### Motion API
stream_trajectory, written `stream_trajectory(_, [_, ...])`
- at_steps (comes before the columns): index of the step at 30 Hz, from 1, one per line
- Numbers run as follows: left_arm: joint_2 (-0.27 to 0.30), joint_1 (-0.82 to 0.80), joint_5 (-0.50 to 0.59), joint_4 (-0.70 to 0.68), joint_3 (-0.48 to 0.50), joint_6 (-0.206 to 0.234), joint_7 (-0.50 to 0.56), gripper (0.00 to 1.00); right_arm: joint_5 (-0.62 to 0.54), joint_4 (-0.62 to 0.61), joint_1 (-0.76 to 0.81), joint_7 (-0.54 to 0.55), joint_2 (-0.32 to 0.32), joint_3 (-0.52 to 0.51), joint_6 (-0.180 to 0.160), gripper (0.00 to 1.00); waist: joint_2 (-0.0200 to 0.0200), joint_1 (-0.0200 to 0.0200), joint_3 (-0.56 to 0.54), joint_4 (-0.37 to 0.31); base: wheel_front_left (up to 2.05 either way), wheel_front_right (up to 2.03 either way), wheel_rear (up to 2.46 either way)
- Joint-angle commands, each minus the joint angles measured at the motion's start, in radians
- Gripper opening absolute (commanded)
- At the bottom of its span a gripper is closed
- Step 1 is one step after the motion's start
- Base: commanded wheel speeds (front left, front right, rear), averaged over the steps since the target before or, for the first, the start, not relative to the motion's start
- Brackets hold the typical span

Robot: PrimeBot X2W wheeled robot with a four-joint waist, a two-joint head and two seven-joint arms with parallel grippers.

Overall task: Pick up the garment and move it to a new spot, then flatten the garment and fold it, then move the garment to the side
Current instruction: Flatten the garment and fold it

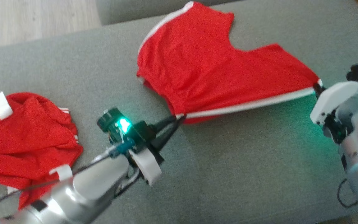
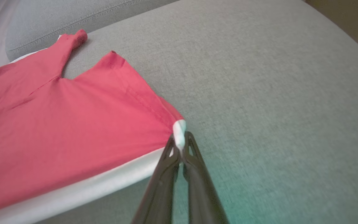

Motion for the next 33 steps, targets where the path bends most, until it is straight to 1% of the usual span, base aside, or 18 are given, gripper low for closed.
stream_trajectory(1, [0.022, -0.004, 0.001, -0.026, 0.040, 0.017, -0.009, 0.00, 0.017, -0.049, 0.023, 0.005, -0.035, 0.011, 0.003, 0.00, 0.0000, 0.0001, -0.041, -0.008, 0.00, 0.00, 0.00])
stream_trajectory(6, [0.006, 0.082, -0.016, -0.078, 0.032, 0.038, -0.009, 0.00, 0.046, -0.142, 0.134, 0.042, -0.064, 0.002, 0.003, 0.00, 0.0000, 0.0001, -0.106, -0.019, 0.00, 0.00, 0.00])
stream_trajectory(9, [-0.003, 0.130, -0.033, -0.121, 0.026, 0.054, -0.007, 0.00, 0.058, -0.215, 0.209, 0.070, -0.088, -0.025, 0.003, 0.00, 0.0000, 0.0001, -0.137, -0.025, 0.00, 0.00, 0.00])
stream_trajectory(12, [-0.011, 0.171, -0.044, -0.170, 0.018, 0.075, 0.002, 0.00, 0.061, -0.297, 0.286, 0.096, -0.111, -0.081, 0.003, 0.00, 0.0000, 0.0001, -0.161, -0.030, 0.00, 0.00, 0.00])
stream_trajectory(14, [-0.016, 0.196, -0.056, -0.205, 0.016, 0.087, 0.008, 0.00, 0.072, -0.363, 0.335, 0.119, -0.106, -0.144, 0.003, 0.00, 0.0000, 0.0001, -0.166, -0.032, 0.00, 0.00, 0.00])
stream_trajectory(15, [-0.016, 0.196, -0.056, -0.205, 0.016, 0.087, 0.008, 0.00, 0.072, -0.363, 0.335, 0.119, -0.106, -0.144, 0.003, 0.00, 0.0000, 0.0001, -0.166, -0.032, 0.00, 0.00, 0.00])
stream_trajectory(17, [-0.020, 0.211, -0.062, -0.234, 0.014, 0.099, 0.016, 0.00, 0.060, -0.441, 0.380, 0.145, -0.097, -0.200, 0.003, 0.00, 0.0000, 0.0001, -0.163, -0.032, 0.00, 0.00, 0.00])
stream_trajectory(21, [-0.025, 0.210, -0.058, -0.270, 0.011, 0.113, 0.030, 0.00, 0.003, -0.612, 0.447, 0.206, -0.047, -0.311, 0.003, 0.00, 0.0000, 0.0001, -0.139, -0.022, 0.00, 0.00, 0.00])
stream_trajectory(24, [-0.022, 0.194, -0.061, -0.282, 0.025, 0.122, 0.034, 0.00, -0.046, -0.737, 0.460, 0.259, 0.021, -0.371, 0.003, 0.00, 0.0000, 0.0001, -0.111, -0.011, 0.00, 0.00, 0.00])
stream_trajectory(27, [-0.014, 0.168, -0.064, -0.292, 0.044, 0.124, 0.035, 0.00, -0.086, -0.840, 0.439, 0.311, 0.095, -0.417, 0.003, 0.00, 0.0000, 0.0001, -0.073, 0.003, 0.00, 0.00, 0.00])
stream_trajectory(30, [-0.007, 0.133, -0.057, -0.298, 0.055, 0.118, 0.037, 0.00, -0.124, -0.895, 0.390, 0.347, 0.145, -0.446, 0.003, 0.00, 0.0000, 0.0001, -0.035, 0.021, 0.00, 0.00, 0.00])
stream_trajectory(33, [-0.003, 0.102, -0.057, -0.299, 0.072, 0.114, 0.037, 0.00, -0.157, -0.906, 0.327, 0.363, 0.168, -0.444, 0.003, 0.00, 0.0000, 0.0001, 0.001, 0.042, 0.00, 0.00, 0.00])
